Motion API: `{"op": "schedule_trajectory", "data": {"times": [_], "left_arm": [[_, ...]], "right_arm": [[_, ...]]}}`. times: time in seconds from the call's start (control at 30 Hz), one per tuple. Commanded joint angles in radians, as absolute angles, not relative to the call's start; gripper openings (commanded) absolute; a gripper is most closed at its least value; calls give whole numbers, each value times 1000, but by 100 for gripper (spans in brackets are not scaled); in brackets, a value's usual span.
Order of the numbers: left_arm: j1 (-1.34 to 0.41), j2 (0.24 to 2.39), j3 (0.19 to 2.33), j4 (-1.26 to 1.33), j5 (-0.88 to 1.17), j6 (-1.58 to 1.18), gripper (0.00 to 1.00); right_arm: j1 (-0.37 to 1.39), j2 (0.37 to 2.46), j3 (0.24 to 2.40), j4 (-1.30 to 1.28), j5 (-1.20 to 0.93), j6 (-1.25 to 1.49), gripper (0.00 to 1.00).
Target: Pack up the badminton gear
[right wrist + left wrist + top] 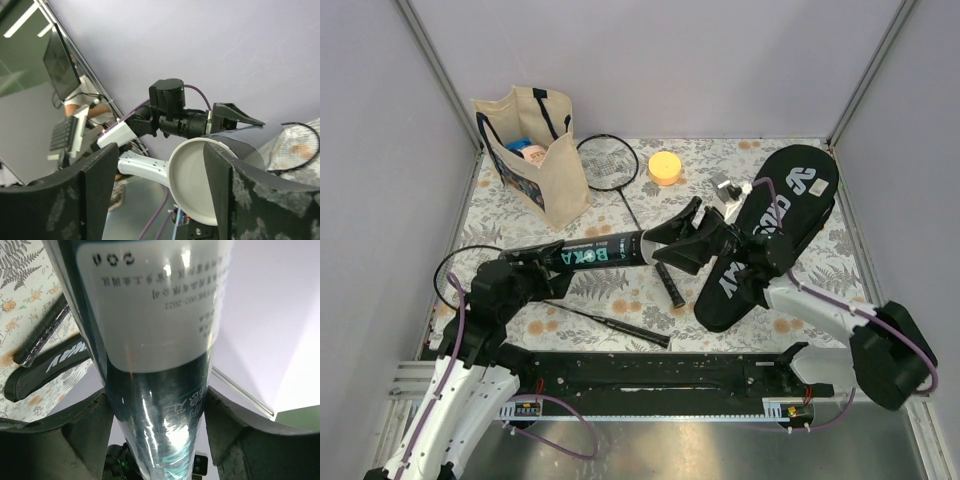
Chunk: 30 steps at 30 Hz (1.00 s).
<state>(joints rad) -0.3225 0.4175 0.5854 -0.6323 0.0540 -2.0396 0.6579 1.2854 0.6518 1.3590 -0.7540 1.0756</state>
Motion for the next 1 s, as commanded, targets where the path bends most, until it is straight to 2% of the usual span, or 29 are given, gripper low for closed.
{"op": "schedule_trajectory", "data": {"times": [0.0, 0.1, 0.17, 0.3, 0.4, 0.5, 0.57, 0.7, 0.97], "left_arm": [[-344, 402, 626, -469, 181, -2077, 24], [-344, 416, 653, -477, 189, -2059, 24], [-344, 417, 666, -486, 189, -2052, 24], [-344, 407, 661, -491, 196, -2059, 24], [-342, 413, 669, -488, 212, -2062, 24], [-344, 420, 675, -483, 227, -2059, 24], [-342, 423, 675, -485, 235, -2059, 24], [-344, 431, 667, -479, 255, -2056, 25], [-342, 445, 657, -469, 255, -2063, 25]], "right_arm": [[652, 1128, 595, 1082, -712, 837, 82], [650, 1019, 517, 1109, -672, 685, 97], [650, 944, 509, 1059, -652, 591, 100], [650, 804, 496, 888, -600, 381, 100], [647, 759, 392, 1004, -522, 261, 99], [650, 746, 365, 965, -505, 163, 100], [650, 784, 380, 971, -555, 135, 99], [650, 928, 379, 1214, -621, 175, 100], [735, 1210, 506, 1463, -773, 152, 100]]}}
